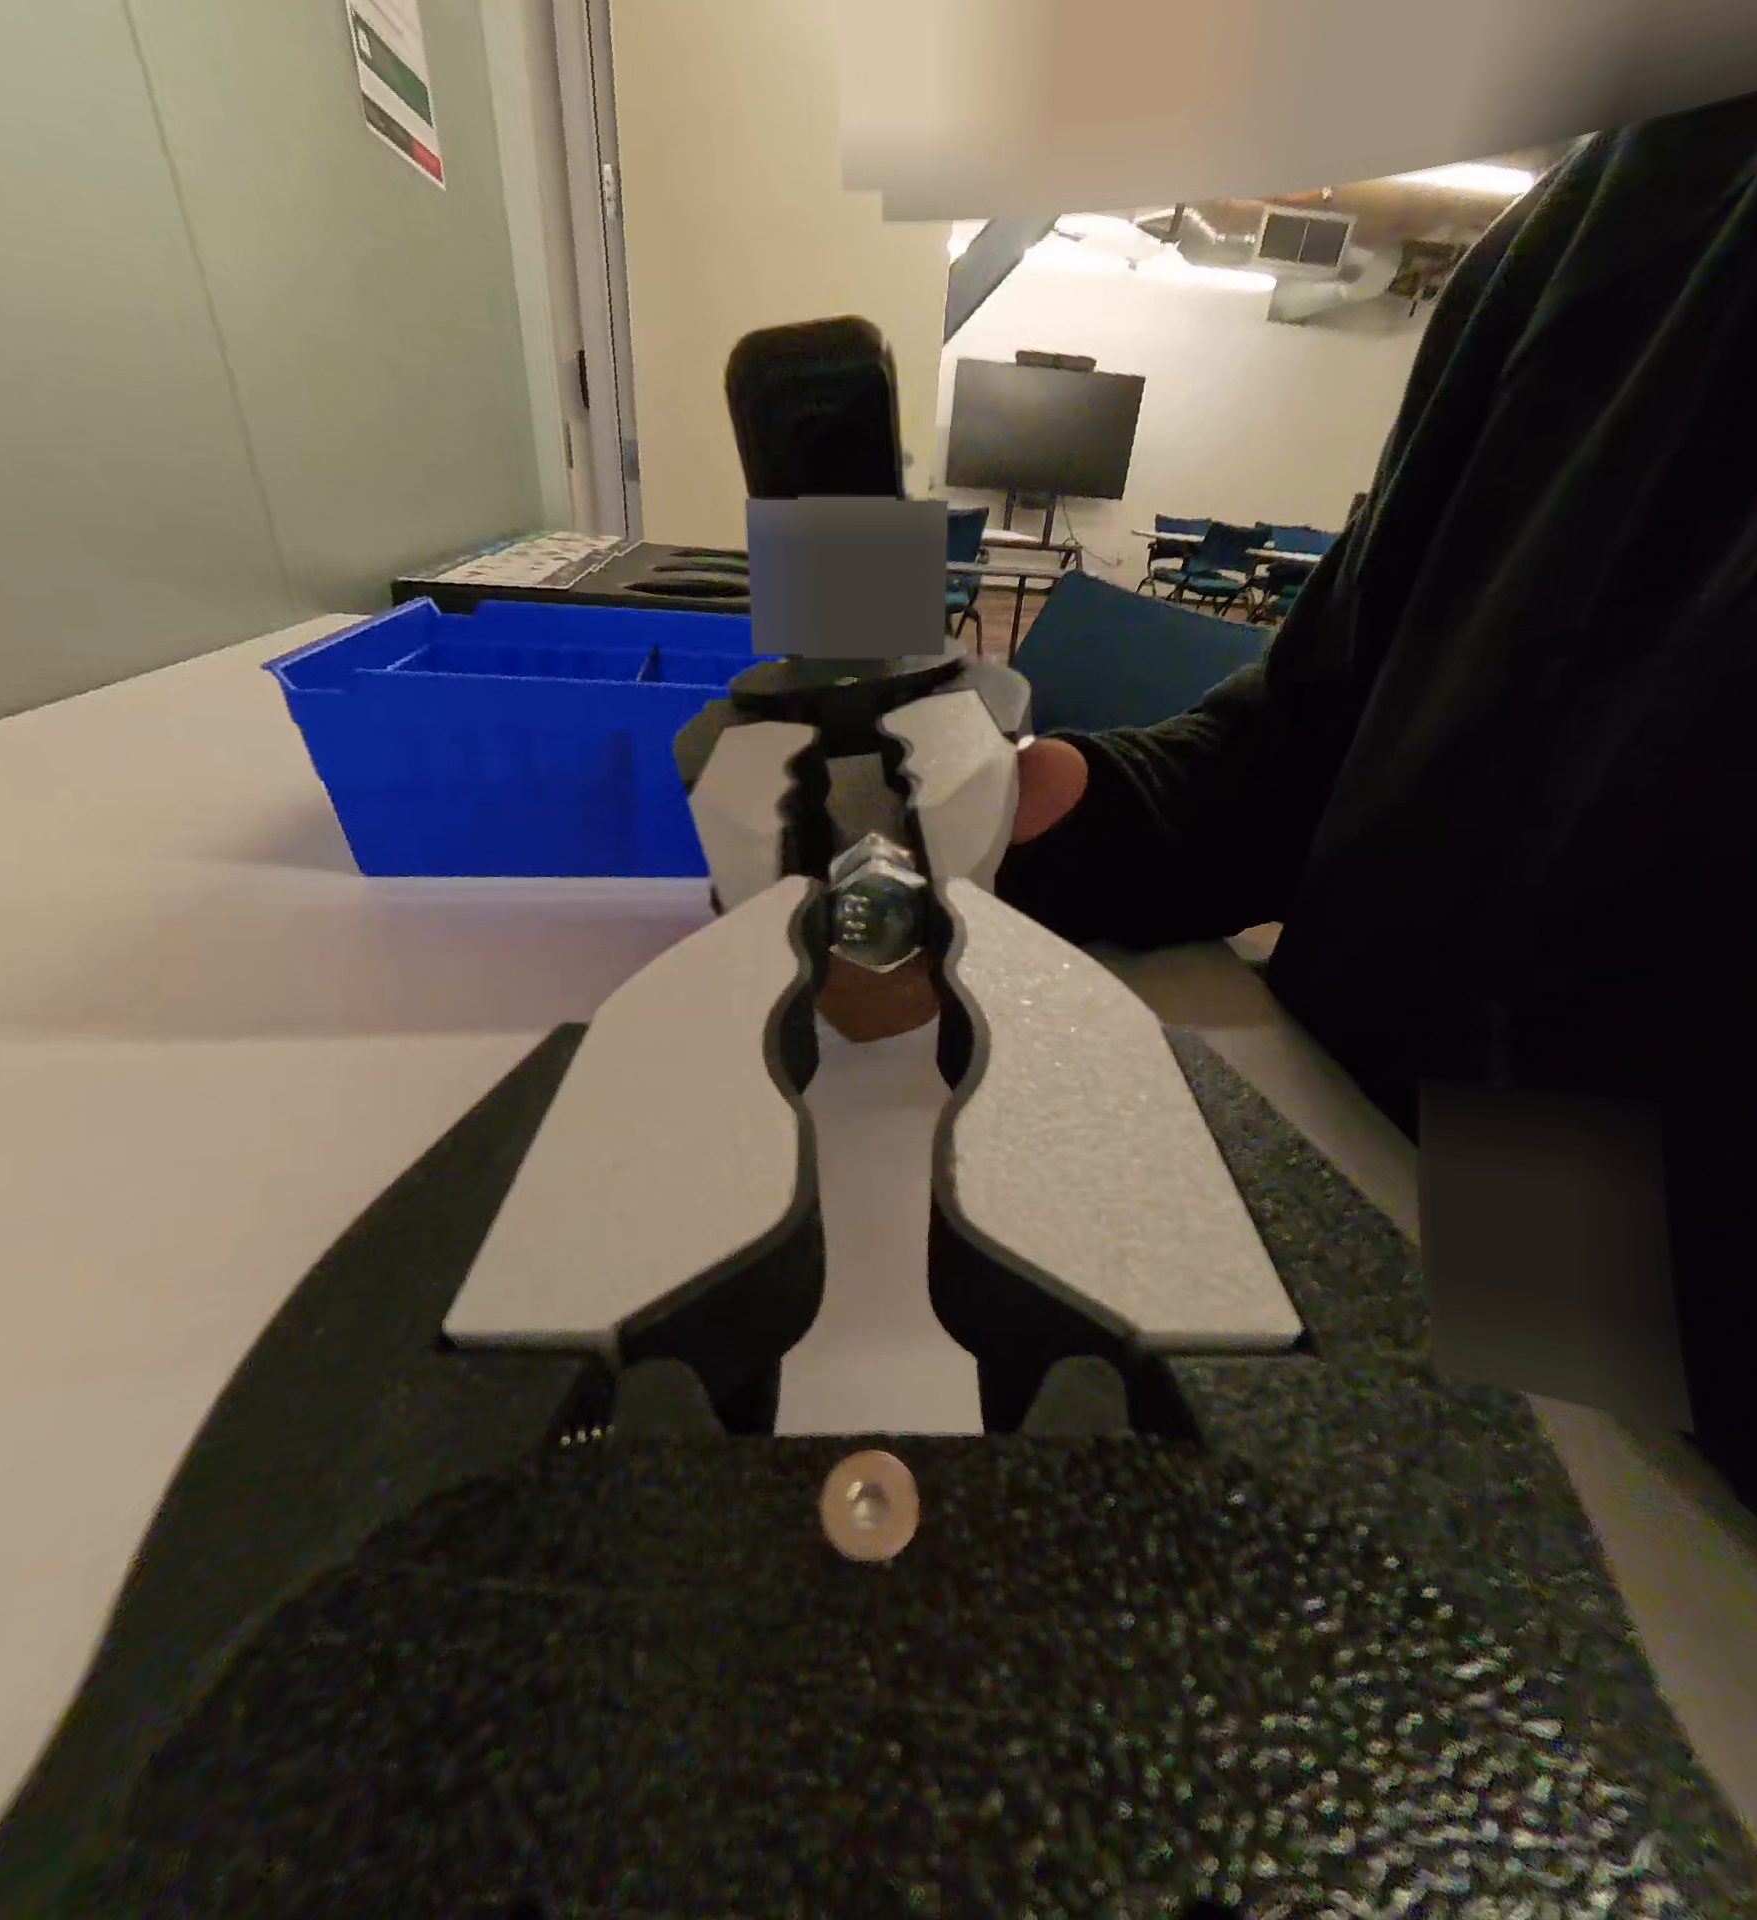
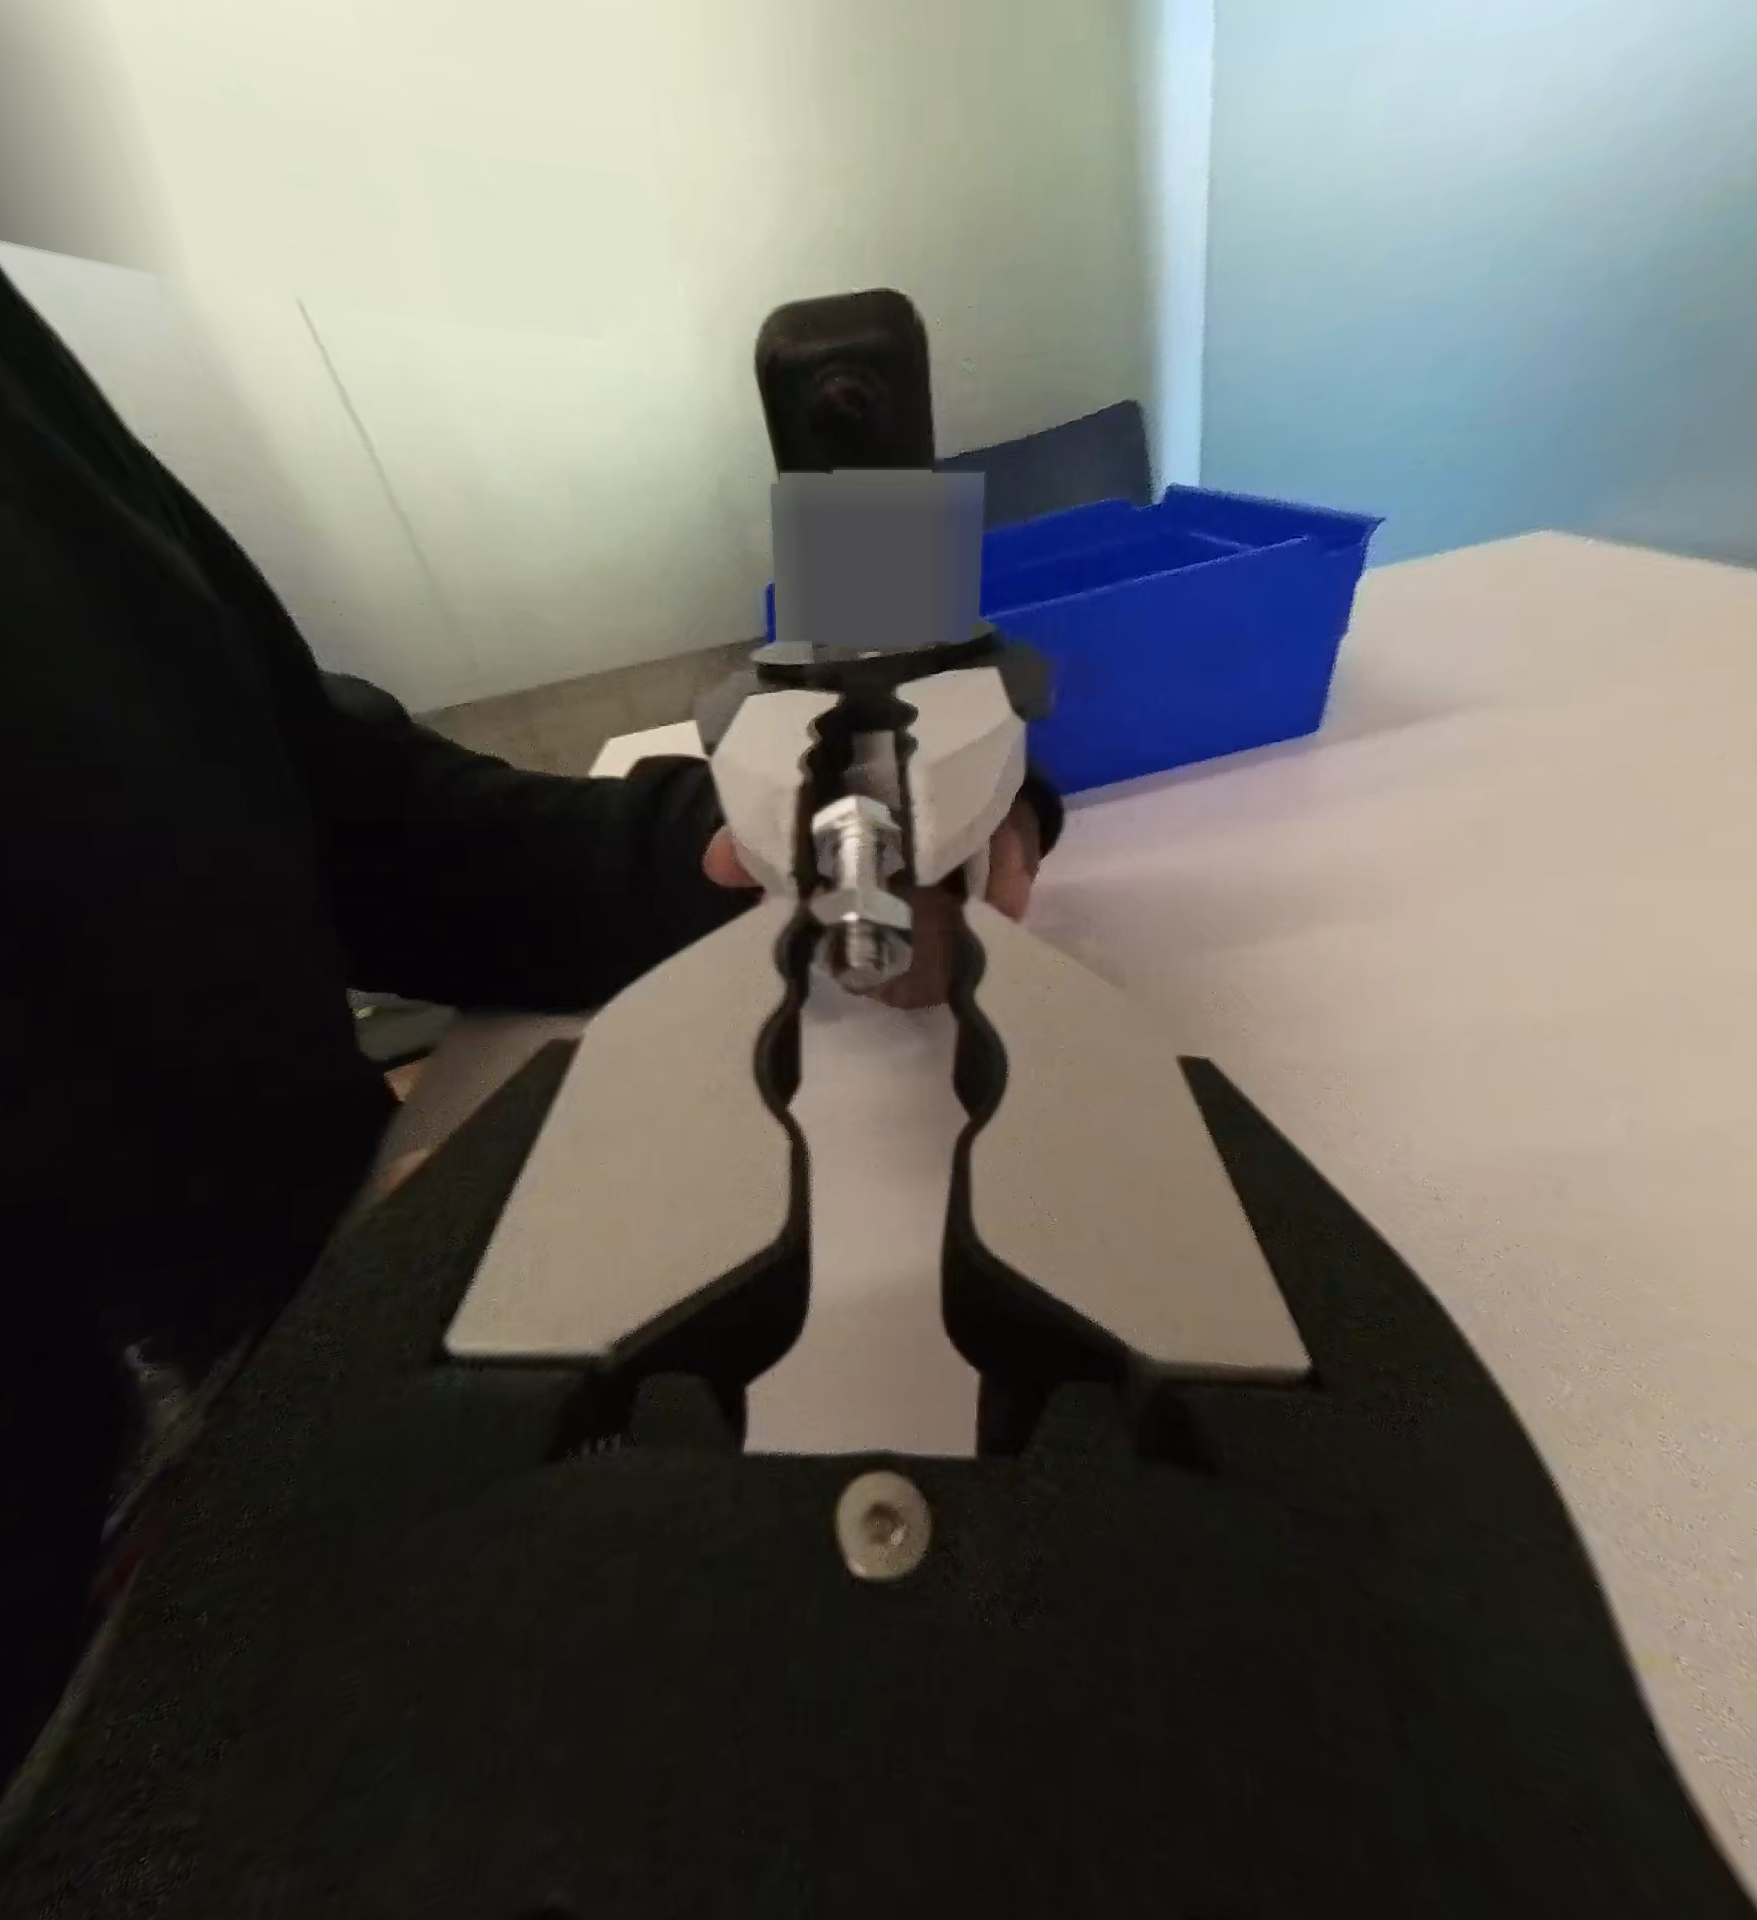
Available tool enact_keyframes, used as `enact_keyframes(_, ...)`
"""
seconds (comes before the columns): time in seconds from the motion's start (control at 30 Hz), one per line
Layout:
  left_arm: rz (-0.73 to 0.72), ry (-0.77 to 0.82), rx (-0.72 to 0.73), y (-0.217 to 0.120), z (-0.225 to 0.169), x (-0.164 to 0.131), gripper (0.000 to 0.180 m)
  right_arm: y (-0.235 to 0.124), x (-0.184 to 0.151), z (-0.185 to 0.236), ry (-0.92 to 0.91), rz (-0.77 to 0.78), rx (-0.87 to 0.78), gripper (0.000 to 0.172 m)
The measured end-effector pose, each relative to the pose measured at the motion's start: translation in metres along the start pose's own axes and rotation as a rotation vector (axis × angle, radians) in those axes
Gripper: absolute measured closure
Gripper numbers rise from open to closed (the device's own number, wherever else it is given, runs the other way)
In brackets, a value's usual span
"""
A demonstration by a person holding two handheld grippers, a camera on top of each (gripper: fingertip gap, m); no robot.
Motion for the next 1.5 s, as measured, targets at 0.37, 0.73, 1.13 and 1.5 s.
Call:
enact_keyframes(0.37, -0.002, -0.291, -0.060, 0.001, 0.007, -0.008, 0.163, -0.001, -0.009, 0.002, -0.815, 0.150, -0.256, 0.137)
enact_keyframes(0.73, -0.023, -0.197, -0.026, -0.002, 0.005, 0.002, 0.163, -0.002, -0.001, -0.002, -0.298, 0.026, -0.125, 0.153)
enact_keyframes(1.13, -0.116, -0.270, -0.005, -0.008, 0.014, 0.010, 0.163, -0.006, 0.012, -0.001, -0.243, -0.047, -0.148, 0.125)
enact_keyframes(1.5, -0.017, -0.502, -0.077, 0.000, 0.012, -0.006, 0.163, -0.003, -0.004, 0.000, -0.941, 0.142, -0.341, 0.154)
Point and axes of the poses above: each gripper's, where its closed fingertips meet, y out along the fingers, x out of its top, z = x × y across the jaws, the point moved 2 cm from there along -y, back along the fingers, and after that the axes turned 4 degrees about x, right-handed, at the moved point
